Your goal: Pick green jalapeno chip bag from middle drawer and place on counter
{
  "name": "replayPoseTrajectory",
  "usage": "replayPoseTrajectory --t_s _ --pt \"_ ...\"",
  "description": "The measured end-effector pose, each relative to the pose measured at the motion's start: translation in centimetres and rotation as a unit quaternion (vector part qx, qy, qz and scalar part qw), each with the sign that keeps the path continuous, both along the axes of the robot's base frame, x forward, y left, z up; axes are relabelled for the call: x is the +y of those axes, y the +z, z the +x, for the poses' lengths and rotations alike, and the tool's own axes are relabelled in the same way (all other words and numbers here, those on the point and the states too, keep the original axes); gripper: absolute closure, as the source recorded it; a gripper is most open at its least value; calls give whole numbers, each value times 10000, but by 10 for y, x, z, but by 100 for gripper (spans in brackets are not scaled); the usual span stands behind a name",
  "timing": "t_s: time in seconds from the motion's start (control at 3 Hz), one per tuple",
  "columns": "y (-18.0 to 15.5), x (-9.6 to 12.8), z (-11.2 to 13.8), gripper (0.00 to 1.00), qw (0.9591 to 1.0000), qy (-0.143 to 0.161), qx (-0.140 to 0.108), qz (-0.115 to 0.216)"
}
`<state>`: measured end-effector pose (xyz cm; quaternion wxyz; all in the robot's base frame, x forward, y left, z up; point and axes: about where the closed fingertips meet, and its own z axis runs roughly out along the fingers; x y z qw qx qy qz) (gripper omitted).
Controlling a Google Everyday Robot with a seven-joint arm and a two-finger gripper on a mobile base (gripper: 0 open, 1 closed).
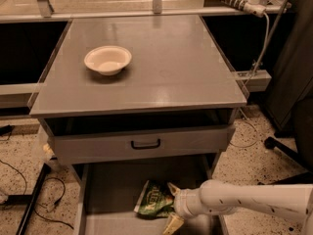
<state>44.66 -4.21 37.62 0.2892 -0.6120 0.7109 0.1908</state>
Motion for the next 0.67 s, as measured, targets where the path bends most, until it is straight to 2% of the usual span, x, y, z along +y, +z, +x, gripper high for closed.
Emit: replayPoseTrajectory --t_s 0.33,0.67 --pt "0 0 3 18 10000 -33 -49 -3" --pt "0 0 3 43 10000 -33 -48 -2"
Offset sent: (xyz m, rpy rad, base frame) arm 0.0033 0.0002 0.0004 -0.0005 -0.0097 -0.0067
